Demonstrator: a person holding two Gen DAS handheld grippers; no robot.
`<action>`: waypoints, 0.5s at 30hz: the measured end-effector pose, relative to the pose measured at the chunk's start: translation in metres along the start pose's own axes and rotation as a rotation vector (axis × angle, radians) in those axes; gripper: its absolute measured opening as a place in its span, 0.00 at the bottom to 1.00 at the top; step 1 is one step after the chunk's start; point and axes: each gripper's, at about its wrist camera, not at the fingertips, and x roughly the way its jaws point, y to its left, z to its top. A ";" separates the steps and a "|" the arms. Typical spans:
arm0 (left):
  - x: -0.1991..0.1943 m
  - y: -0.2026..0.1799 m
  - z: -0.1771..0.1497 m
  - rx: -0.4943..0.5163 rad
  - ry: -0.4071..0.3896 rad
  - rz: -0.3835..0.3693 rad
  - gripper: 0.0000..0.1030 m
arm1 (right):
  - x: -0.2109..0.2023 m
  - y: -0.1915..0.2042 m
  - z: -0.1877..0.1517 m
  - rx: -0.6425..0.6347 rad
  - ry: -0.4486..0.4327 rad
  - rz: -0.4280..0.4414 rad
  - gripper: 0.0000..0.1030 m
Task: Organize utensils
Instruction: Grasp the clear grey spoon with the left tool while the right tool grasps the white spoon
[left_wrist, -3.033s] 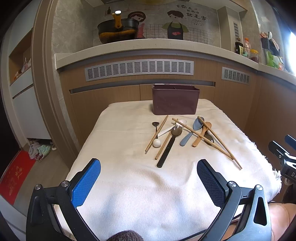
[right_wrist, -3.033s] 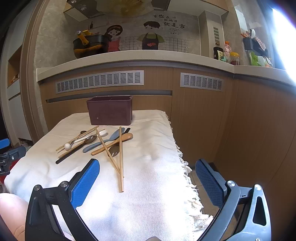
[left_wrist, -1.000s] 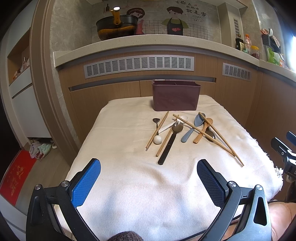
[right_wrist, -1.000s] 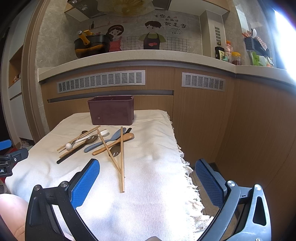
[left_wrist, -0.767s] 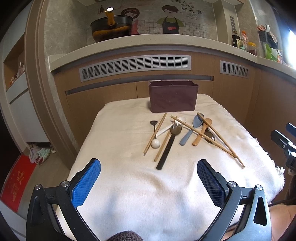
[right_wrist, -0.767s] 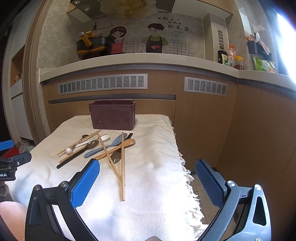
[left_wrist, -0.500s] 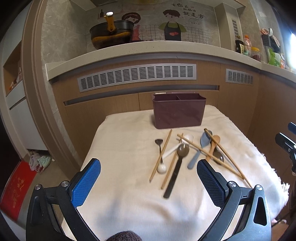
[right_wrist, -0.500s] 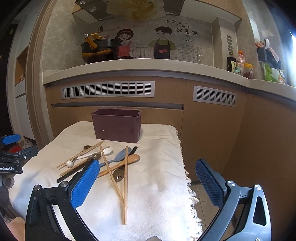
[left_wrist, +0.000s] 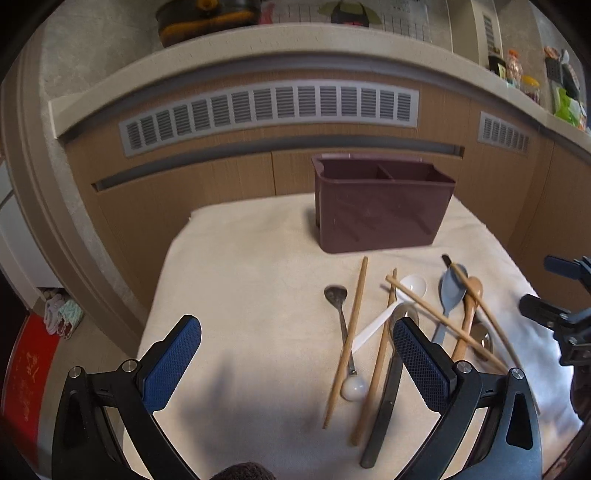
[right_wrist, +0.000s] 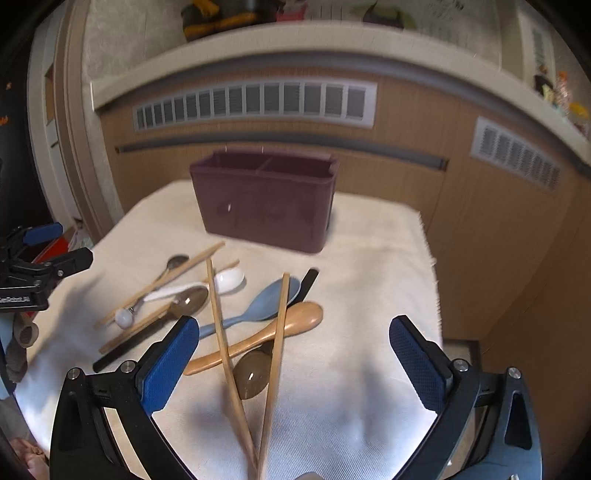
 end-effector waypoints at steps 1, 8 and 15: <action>0.005 0.002 0.000 -0.002 0.009 -0.007 1.00 | 0.008 -0.001 -0.001 0.001 0.024 0.003 0.98; 0.023 0.013 0.002 -0.044 0.023 -0.047 1.00 | 0.051 -0.004 -0.008 0.010 0.175 0.038 0.46; 0.032 0.017 -0.001 -0.064 0.027 -0.035 1.00 | 0.049 -0.004 -0.016 0.017 0.193 0.060 0.26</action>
